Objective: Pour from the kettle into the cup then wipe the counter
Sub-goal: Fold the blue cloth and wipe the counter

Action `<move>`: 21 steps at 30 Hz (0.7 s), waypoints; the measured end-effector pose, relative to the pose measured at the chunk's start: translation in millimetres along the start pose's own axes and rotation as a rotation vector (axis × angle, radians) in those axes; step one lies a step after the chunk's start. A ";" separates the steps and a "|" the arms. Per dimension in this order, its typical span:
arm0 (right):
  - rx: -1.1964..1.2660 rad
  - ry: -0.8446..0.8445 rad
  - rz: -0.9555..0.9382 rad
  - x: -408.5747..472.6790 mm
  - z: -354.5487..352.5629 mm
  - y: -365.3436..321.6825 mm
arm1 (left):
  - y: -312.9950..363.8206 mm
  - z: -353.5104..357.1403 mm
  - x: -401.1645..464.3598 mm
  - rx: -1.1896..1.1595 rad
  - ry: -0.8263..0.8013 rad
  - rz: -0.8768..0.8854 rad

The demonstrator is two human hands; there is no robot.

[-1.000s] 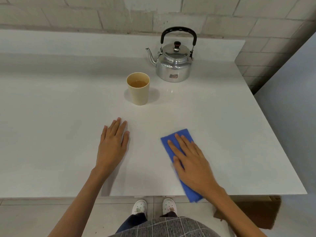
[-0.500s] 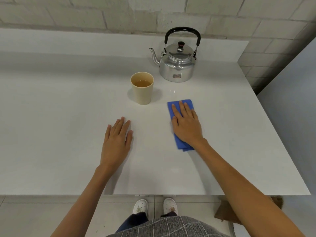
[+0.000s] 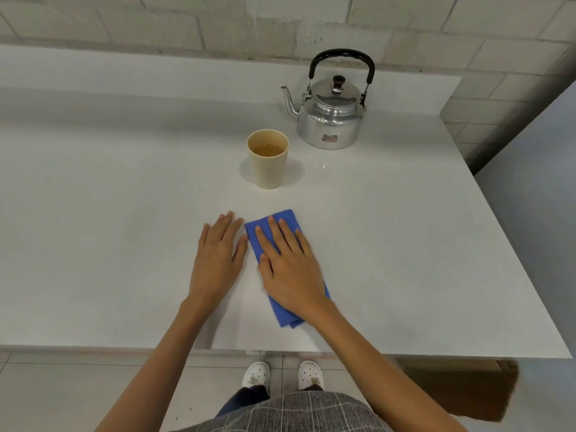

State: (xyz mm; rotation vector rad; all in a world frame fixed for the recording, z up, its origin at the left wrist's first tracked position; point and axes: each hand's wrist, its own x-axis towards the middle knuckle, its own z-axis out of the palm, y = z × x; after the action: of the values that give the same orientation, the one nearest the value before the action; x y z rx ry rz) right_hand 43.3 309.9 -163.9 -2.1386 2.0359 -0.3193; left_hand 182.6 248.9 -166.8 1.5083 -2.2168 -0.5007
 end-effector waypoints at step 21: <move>0.052 0.040 0.154 67.5 19.5 -51.0 | -15.2 -34.4 -35.9 -0.171 0.100 -0.129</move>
State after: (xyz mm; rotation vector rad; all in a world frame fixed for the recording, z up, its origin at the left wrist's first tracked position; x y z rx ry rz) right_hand 100.6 244.8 -166.4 -1.9469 2.1736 -0.3917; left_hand 224.3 275.0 -150.1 1.5560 -1.9581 -0.6237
